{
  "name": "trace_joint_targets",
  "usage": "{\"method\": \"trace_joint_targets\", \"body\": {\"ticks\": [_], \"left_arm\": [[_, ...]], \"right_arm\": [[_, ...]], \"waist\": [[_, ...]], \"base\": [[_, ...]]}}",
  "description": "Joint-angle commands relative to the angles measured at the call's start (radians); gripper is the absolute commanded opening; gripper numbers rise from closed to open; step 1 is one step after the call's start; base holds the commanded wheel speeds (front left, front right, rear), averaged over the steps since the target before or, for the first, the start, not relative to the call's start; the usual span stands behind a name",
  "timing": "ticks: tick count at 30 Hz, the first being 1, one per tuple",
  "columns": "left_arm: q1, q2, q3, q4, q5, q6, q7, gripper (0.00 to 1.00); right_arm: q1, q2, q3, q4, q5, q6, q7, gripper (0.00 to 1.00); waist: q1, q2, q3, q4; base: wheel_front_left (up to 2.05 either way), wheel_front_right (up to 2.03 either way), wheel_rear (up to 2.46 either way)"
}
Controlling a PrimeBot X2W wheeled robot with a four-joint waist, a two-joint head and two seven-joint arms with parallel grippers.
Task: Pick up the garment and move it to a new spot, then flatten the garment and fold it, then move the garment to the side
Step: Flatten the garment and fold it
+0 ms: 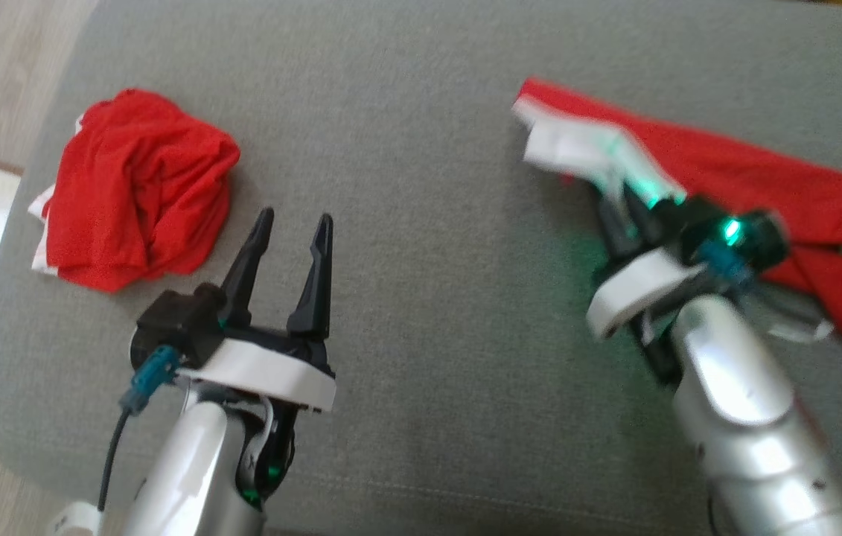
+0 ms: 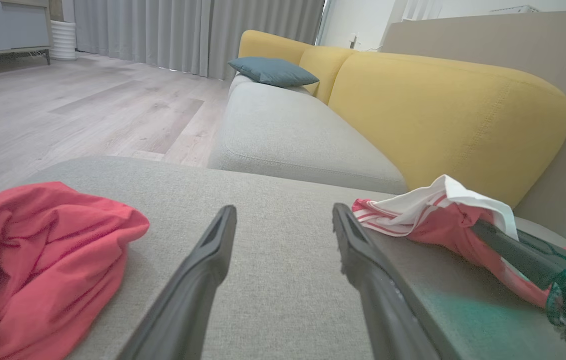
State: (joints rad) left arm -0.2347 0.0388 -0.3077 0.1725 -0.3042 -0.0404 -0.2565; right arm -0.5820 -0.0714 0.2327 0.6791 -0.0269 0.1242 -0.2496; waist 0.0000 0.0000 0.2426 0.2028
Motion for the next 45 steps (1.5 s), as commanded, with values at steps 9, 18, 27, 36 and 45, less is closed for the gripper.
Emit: {"method": "trace_joint_targets", "body": {"ticks": [9, 18, 27, 36, 45], "left_arm": [[0.046, 0.011, 0.044, -0.013, 0.017, -0.002, -0.005, 1.00], [0.068, 0.011, 0.038, -0.016, 0.020, 0.001, -0.005, 1.00], [0.074, 0.011, 0.046, -0.029, 0.019, 0.009, -0.005, 1.00], [0.077, 0.011, 0.054, -0.046, 0.020, 0.011, -0.005, 1.00], [0.084, 0.011, 0.054, -0.059, 0.023, 0.007, -0.005, 1.00]], "right_arm": [[0.136, 0.021, 0.244, -0.116, 0.145, 0.007, -0.012, 0.00], [0.159, 0.021, 0.193, -0.110, 0.136, 0.007, -0.012, 1.00], [0.250, 0.021, 0.037, -0.203, 0.109, 0.007, -0.012, 1.00], [0.385, 0.021, -0.089, -0.389, 0.104, 0.007, -0.012, 1.00], [0.487, 0.021, -0.111, -0.479, 0.149, 0.007, -0.012, 1.00]], "waist": [[0.0000, 0.0000, -0.127, -0.049], [0.0000, 0.0000, -0.152, -0.049], [0.0000, 0.0000, -0.171, -0.071], [0.0000, 0.0000, -0.177, -0.117], [0.0000, 0.0000, -0.172, -0.153]], "base": [[0.00, 0.00, 0.00], [0.00, 0.00, 0.00], [0.00, 0.00, 0.00], [0.00, 0.00, 0.00], [0.00, 0.00, 0.00]]}}
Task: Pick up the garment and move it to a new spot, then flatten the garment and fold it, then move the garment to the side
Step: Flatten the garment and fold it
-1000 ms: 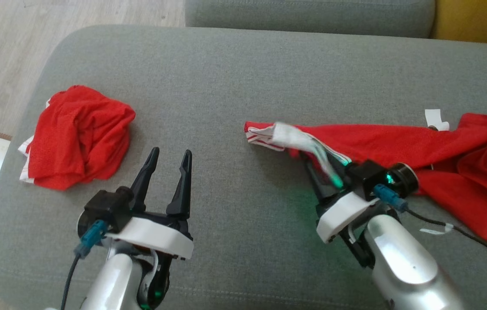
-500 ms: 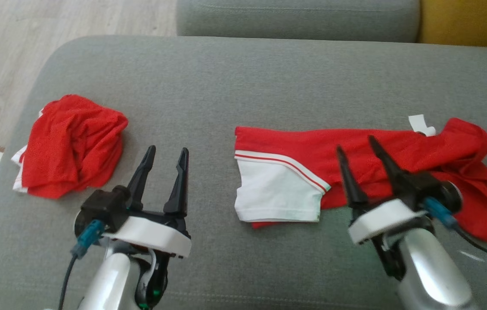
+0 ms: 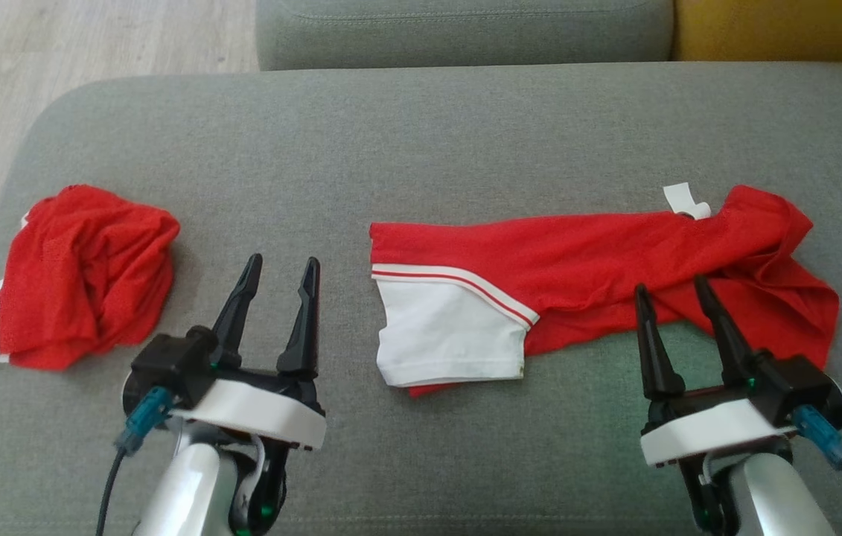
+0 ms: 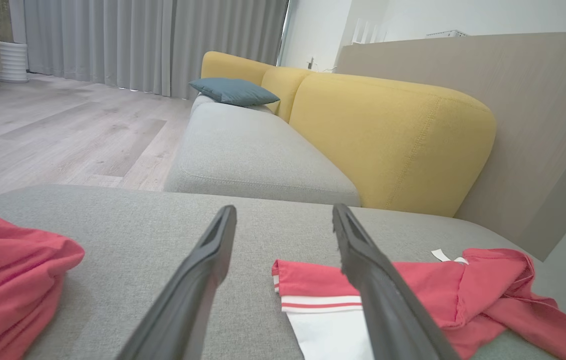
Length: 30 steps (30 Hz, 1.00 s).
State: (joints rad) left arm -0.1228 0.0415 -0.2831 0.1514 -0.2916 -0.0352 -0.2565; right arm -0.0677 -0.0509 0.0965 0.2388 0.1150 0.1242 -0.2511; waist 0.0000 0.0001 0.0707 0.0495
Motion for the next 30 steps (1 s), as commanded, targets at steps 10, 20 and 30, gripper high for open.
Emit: {"method": "trace_joint_targets", "body": {"ticks": [10, 20, 30], "left_arm": [[-0.030, 0.009, 0.019, -0.037, 0.012, -0.002, -0.005, 1.00], [-0.044, 0.009, 0.003, -0.029, 0.004, -0.004, -0.005, 1.00], [-0.056, 0.009, -0.009, -0.024, -0.004, -0.001, -0.005, 1.00]], "right_arm": [[-0.015, 0.001, 0.087, 0.022, 0.012, 0.007, -0.005, 1.00], [-0.040, 0.001, 0.171, 0.120, 0.053, 0.007, 0.069, 1.00], [-0.089, 0.001, 0.235, 0.185, 0.100, 0.007, 0.113, 1.00]], "waist": [[0.0000, -0.0001, 0.004, -0.001], [0.0000, -0.0001, 0.035, 0.035], [0.0000, -0.0001, 0.064, 0.076]], "base": [[0.00, 0.00, 0.00], [0.00, 0.00, 0.00], [0.00, 0.00, 0.00]]}}
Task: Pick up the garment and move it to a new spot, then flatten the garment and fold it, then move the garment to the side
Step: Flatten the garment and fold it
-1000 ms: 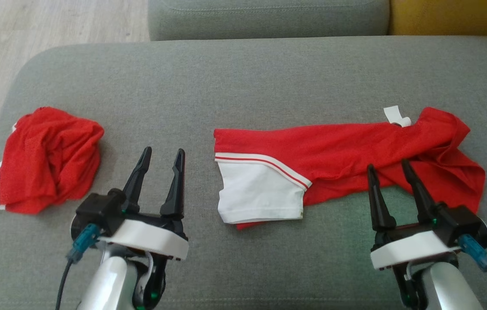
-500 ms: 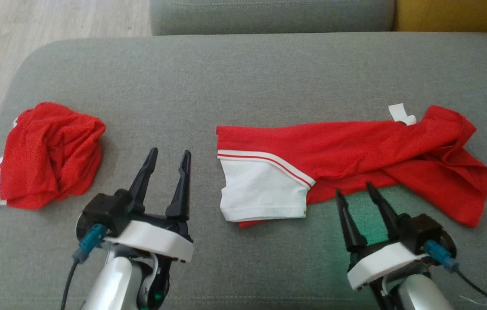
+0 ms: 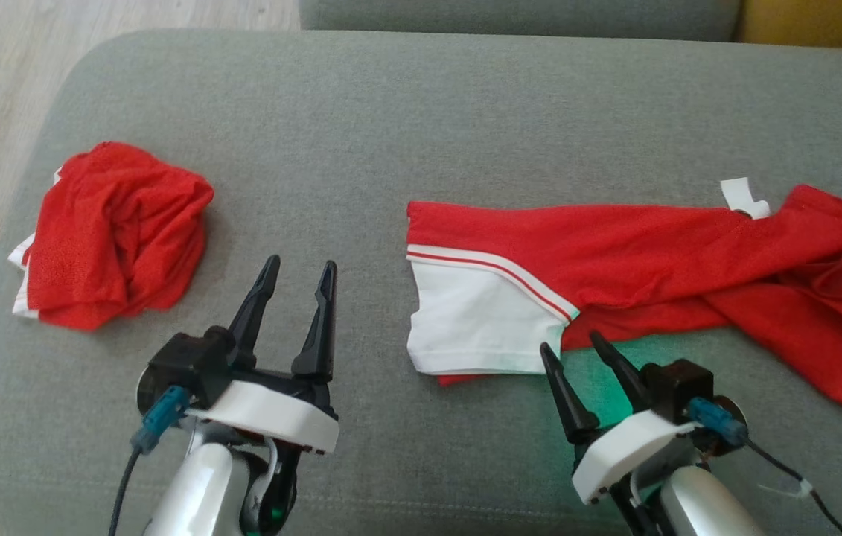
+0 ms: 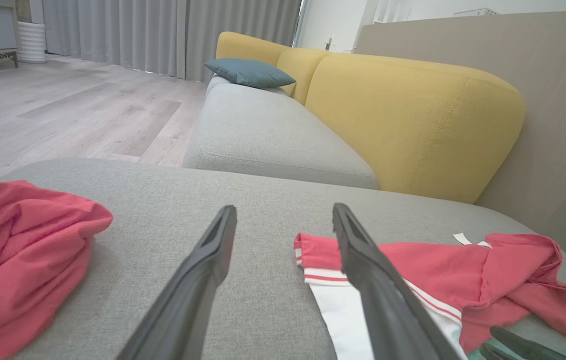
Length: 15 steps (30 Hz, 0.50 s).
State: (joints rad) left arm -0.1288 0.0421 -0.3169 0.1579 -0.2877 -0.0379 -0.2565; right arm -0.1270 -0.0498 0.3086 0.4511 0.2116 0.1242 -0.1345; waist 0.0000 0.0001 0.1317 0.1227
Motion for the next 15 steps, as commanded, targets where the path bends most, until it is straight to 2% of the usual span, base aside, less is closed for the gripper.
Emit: {"method": "trace_joint_targets", "body": {"ticks": [1, 15], "left_arm": [[-0.051, 0.008, 0.024, -0.030, -0.008, 0.001, -0.005, 1.00], [-0.065, 0.008, 0.016, -0.030, -0.010, 0.002, -0.005, 1.00]], "right_arm": [[-0.034, 0.000, 0.024, -0.019, 0.007, 0.007, -0.004, 1.00], [-0.137, 0.000, 0.020, 0.085, 0.048, 0.007, -0.045, 1.00]], "waist": [[0.0000, -0.0001, 0.006, 0.007], [0.0000, -0.0001, 0.039, 0.036]], "base": [[0.00, 0.00, 0.00], [0.00, 0.00, 0.00]]}}
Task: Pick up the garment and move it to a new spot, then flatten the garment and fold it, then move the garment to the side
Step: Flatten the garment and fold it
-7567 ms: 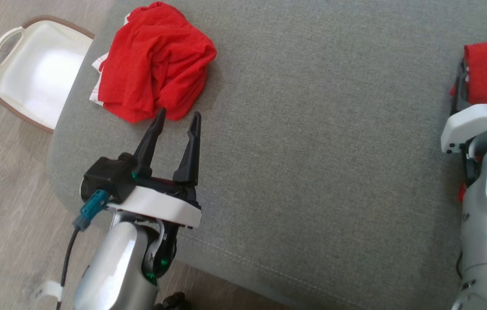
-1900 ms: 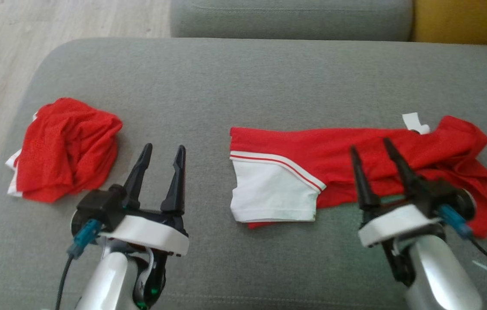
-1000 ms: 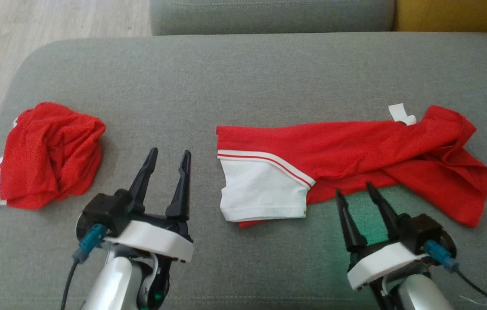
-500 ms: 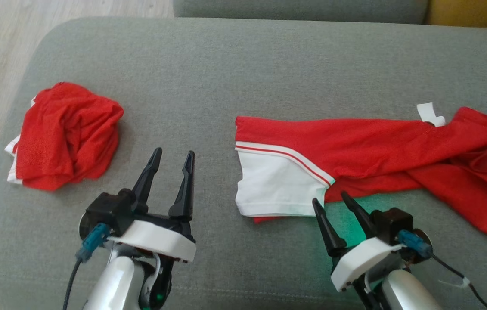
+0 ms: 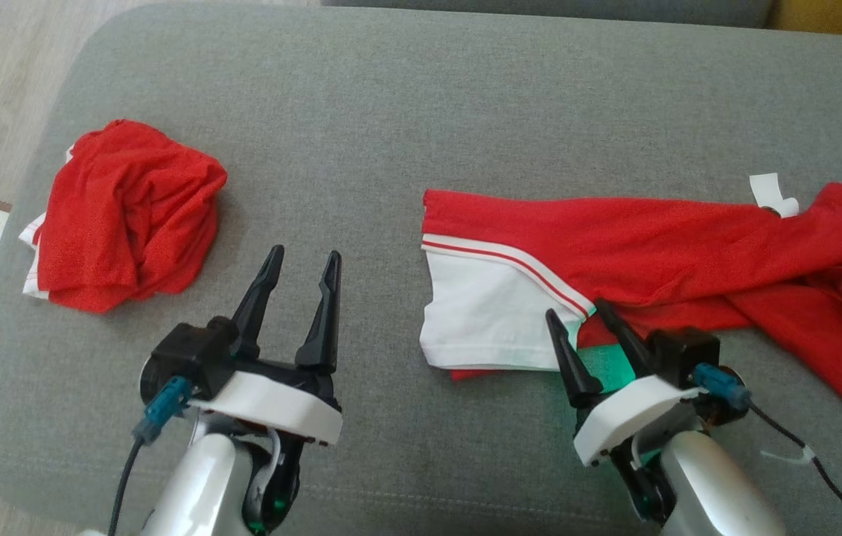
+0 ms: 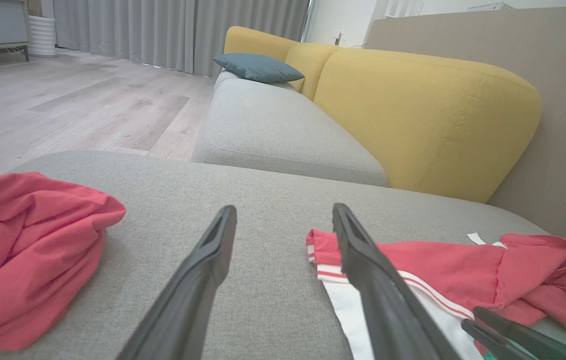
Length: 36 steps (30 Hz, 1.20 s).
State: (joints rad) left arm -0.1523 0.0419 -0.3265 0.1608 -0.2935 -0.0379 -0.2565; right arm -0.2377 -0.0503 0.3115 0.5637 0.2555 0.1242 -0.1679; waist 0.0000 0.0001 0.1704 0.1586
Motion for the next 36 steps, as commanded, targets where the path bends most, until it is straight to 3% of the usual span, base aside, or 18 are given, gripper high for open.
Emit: {"method": "trace_joint_targets", "body": {"ticks": [1, 3, 6, 18, 25, 36], "left_arm": [[-0.042, 0.008, 0.025, -0.032, -0.004, 0.002, -0.005, 1.00], [-0.043, 0.008, 0.025, -0.032, -0.003, 0.002, -0.005, 1.00], [-0.047, 0.008, 0.025, -0.032, 0.000, 0.002, -0.005, 1.00], [-0.032, 0.008, 0.027, -0.023, 0.009, -0.003, -0.005, 1.00], [-0.025, 0.008, 0.017, -0.027, 0.004, 0.000, -0.005, 1.00], [-0.027, 0.008, 0.011, -0.039, -0.009, 0.009, -0.005, 1.00]], "right_arm": [[-0.032, 0.000, 0.016, -0.022, 0.008, 0.007, -0.016, 1.00], [-0.043, 0.000, 0.016, -0.009, 0.016, 0.007, -0.024, 1.00], [-0.058, 0.000, 0.020, 0.011, 0.021, 0.007, -0.034, 0.00], [-0.092, 0.000, 0.005, -0.037, 0.020, 0.007, -0.081, 0.00], [-0.142, 0.000, -0.030, -0.095, 0.019, 0.007, -0.029, 0.00], [-0.215, -0.002, -0.132, -0.178, -0.127, 0.007, -0.016, 0.00]], "waist": [[0.0000, -0.0001, 0.002, 0.000], [0.0000, -0.0001, 0.005, 0.001], [0.0000, -0.0001, 0.007, 0.002], [0.0000, -0.0001, -0.030, 0.004], [0.0000, -0.0001, -0.042, 0.019], [0.0000, -0.0001, -0.019, 0.054]], "base": [[0.00, 0.00, 0.00], [0.00, 0.00, 0.00], [0.00, 0.00, 0.00], [0.00, 0.00, 0.00], [0.00, 0.00, 0.00], [0.00, 0.00, 0.00]]}}
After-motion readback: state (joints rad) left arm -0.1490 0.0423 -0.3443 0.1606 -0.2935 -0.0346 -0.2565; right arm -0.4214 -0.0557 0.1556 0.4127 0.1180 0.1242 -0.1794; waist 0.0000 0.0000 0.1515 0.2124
